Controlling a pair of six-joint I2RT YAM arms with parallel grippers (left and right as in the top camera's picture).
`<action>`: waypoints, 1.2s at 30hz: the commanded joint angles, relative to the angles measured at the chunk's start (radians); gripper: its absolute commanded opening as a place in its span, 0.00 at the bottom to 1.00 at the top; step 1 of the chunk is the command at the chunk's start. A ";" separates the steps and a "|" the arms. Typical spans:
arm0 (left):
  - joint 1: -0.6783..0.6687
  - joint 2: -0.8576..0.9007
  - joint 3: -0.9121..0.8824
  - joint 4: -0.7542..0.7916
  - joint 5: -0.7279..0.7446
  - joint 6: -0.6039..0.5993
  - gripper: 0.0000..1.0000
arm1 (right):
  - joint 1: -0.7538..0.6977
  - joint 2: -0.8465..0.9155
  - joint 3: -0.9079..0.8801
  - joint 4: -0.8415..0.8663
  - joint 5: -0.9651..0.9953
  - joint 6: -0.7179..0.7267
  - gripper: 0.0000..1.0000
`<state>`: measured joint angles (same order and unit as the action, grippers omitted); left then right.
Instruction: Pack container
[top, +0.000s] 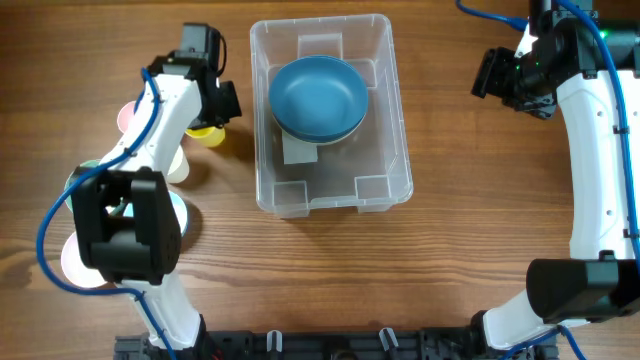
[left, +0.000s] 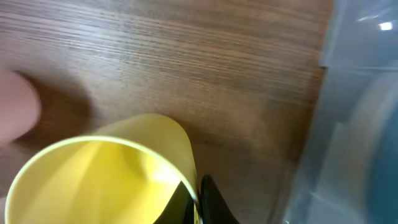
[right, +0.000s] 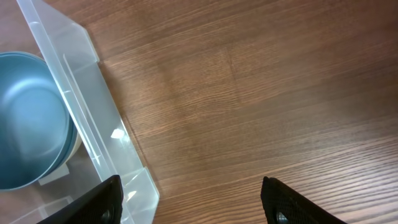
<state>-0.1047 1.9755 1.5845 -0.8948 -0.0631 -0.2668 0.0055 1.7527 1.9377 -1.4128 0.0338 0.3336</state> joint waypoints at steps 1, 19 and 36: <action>-0.019 -0.164 0.187 -0.109 -0.010 0.003 0.04 | 0.000 0.007 -0.003 0.005 -0.004 -0.018 0.72; -0.694 -0.146 0.324 -0.248 -0.029 -0.587 0.04 | -0.187 -0.038 -0.003 -0.049 -0.080 -0.016 0.72; -0.702 0.187 0.324 -0.193 0.070 -0.586 0.06 | -0.186 -0.038 -0.003 -0.047 -0.081 -0.016 0.72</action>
<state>-0.8032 2.1479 1.9099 -1.0851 -0.0013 -0.8368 -0.1844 1.7428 1.9377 -1.4590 -0.0299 0.3336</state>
